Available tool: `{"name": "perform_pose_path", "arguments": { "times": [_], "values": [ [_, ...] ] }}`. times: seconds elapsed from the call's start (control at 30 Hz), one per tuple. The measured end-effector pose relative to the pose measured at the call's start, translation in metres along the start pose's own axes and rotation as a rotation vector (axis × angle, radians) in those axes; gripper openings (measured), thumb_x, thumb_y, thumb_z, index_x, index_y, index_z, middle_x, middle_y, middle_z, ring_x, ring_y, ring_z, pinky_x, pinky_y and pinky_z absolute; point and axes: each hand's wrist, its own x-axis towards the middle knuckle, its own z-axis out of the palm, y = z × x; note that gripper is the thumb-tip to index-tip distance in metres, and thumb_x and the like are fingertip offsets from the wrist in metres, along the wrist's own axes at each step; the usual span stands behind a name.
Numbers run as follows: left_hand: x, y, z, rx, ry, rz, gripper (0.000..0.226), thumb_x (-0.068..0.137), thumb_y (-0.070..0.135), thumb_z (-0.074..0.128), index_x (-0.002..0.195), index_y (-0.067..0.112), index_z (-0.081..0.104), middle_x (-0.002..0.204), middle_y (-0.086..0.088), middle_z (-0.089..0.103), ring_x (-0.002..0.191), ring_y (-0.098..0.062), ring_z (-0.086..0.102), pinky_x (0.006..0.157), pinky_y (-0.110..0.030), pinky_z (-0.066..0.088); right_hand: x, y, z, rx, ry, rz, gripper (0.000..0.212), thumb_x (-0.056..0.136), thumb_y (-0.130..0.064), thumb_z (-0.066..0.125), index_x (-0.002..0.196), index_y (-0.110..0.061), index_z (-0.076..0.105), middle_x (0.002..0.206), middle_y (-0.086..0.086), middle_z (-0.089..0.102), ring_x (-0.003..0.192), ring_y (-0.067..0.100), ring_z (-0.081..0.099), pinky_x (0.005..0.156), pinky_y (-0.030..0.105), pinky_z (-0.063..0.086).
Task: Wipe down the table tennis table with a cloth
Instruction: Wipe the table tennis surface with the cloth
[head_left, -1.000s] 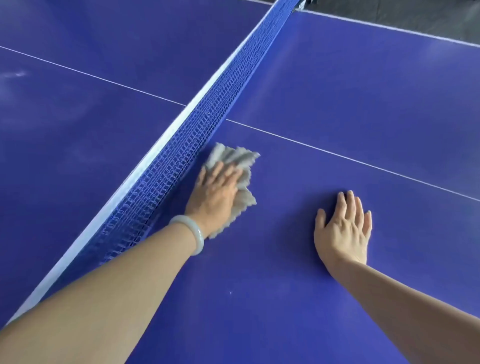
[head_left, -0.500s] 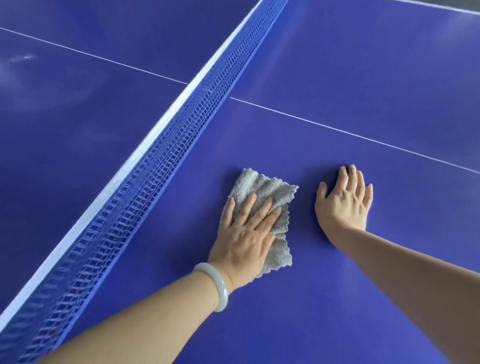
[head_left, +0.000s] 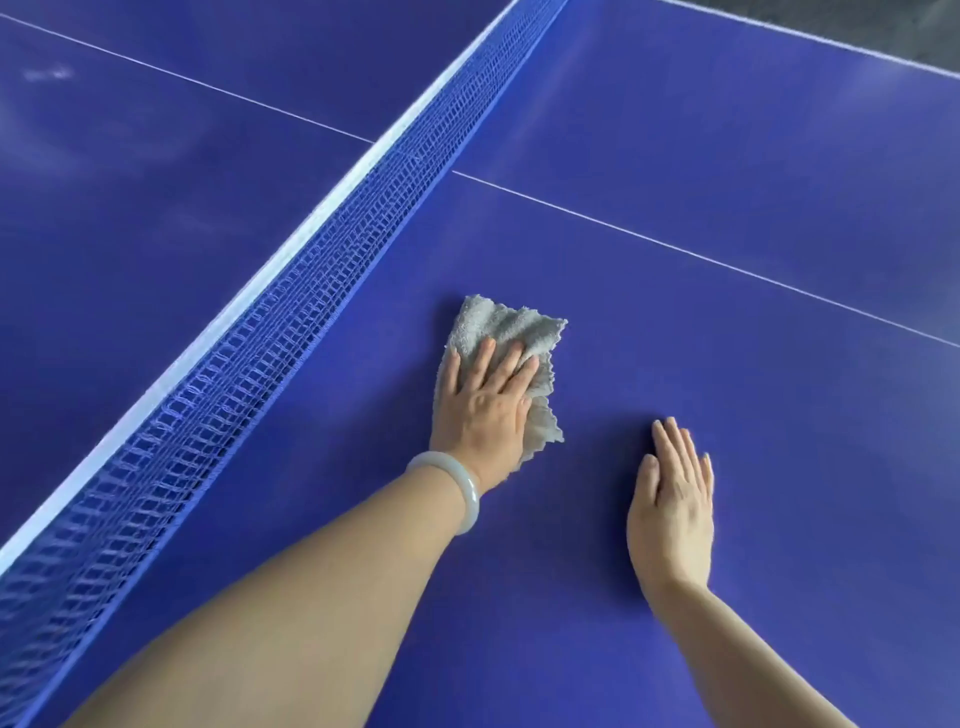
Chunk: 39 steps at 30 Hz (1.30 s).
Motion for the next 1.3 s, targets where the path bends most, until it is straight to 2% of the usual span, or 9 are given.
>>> {"name": "perform_pose_path", "arguments": {
  "times": [0.2,0.3,0.5,0.6,0.73,0.9,1.07,1.17,1.3],
  "values": [
    [-0.088,0.081,0.011,-0.030,-0.025,0.314,0.072,0.090,0.052,0.044,0.154,0.029,0.021,0.161,0.008,0.024,0.151,-0.029,0.009,0.118,-0.060,0.008,0.005,0.003,0.002,-0.112,-0.058,-0.087,0.053,0.103,-0.036,0.030,0.148,-0.010,0.041,0.165,0.000,0.017,0.153,0.010,0.004,0.124,0.031,-0.007],
    [-0.095,0.043,0.010,0.033,-0.037,0.361,0.066,0.094,0.044,0.025,0.156,0.027,0.011,0.164,0.005,0.012,0.152,-0.025,0.000,0.120,-0.053,0.003,0.004,0.003,0.003,-0.165,-0.055,-0.101,0.057,0.104,-0.040,0.028,0.154,-0.012,0.032,0.166,0.001,0.013,0.153,0.011,0.001,0.124,0.032,-0.008],
    [-0.053,-0.088,-0.006,0.073,0.012,-0.313,0.056,0.099,0.038,0.017,0.154,0.031,0.019,0.164,0.007,0.011,0.151,-0.025,0.005,0.120,-0.054,0.008,0.004,0.001,0.008,-0.217,-0.026,-0.089,0.059,0.103,-0.042,0.028,0.155,-0.012,0.027,0.166,0.003,0.015,0.153,0.016,0.003,0.124,0.037,-0.006],
    [-0.061,-0.064,-0.010,-0.016,0.063,-0.509,0.069,0.090,0.046,0.000,0.153,0.030,0.023,0.163,0.003,0.017,0.150,-0.028,0.010,0.120,-0.054,0.006,0.006,0.000,0.009,-0.225,-0.017,-0.084,0.060,0.102,-0.042,0.029,0.154,-0.012,0.027,0.165,0.005,0.016,0.153,0.018,0.004,0.124,0.039,-0.005],
    [-0.127,0.067,0.016,0.003,0.094,-0.137,0.070,0.090,0.038,0.044,0.155,0.024,0.020,0.162,-0.003,0.016,0.150,-0.034,0.007,0.117,-0.059,0.006,0.007,0.002,0.007,-0.185,-0.022,-0.081,0.058,0.102,-0.041,0.031,0.154,-0.013,0.029,0.165,0.004,0.017,0.153,0.017,0.005,0.124,0.038,-0.004],
    [-0.196,0.081,0.029,-0.042,0.022,0.286,0.053,0.097,0.036,0.035,0.149,0.022,0.037,0.162,0.001,0.023,0.151,-0.026,0.010,0.120,-0.052,0.015,0.007,0.004,0.006,-0.187,-0.037,-0.105,0.059,0.103,-0.041,0.032,0.154,-0.013,0.029,0.165,0.005,0.017,0.153,0.019,0.005,0.124,0.039,-0.004],
    [-0.154,-0.039,0.017,0.152,0.061,-0.266,0.056,0.101,0.036,0.011,0.156,0.026,0.016,0.164,0.003,0.013,0.152,-0.025,0.003,0.121,-0.050,0.008,0.005,0.003,0.010,-0.254,-0.042,-0.124,0.064,0.101,-0.042,0.037,0.154,-0.009,0.024,0.165,0.010,0.014,0.153,0.024,0.004,0.124,0.043,-0.005],
    [-0.141,-0.026,0.014,0.094,0.100,-0.534,0.055,0.099,0.033,0.028,0.153,0.024,0.022,0.163,0.000,0.016,0.150,-0.031,0.012,0.118,-0.056,0.012,0.006,0.001,0.011,-0.340,-0.059,-0.115,0.067,0.101,-0.045,0.032,0.156,-0.008,0.019,0.166,0.012,0.009,0.153,0.027,0.002,0.123,0.046,-0.006],
    [-0.167,0.088,0.030,-0.013,0.131,-0.178,0.068,0.089,0.030,0.049,0.153,0.021,0.027,0.162,-0.004,0.019,0.149,-0.036,0.011,0.114,-0.063,0.011,0.007,-0.001,0.011,-0.349,-0.085,-0.114,0.069,0.102,-0.046,0.030,0.157,-0.007,0.017,0.166,0.013,0.007,0.153,0.027,0.000,0.123,0.048,-0.006]
  ]
}}
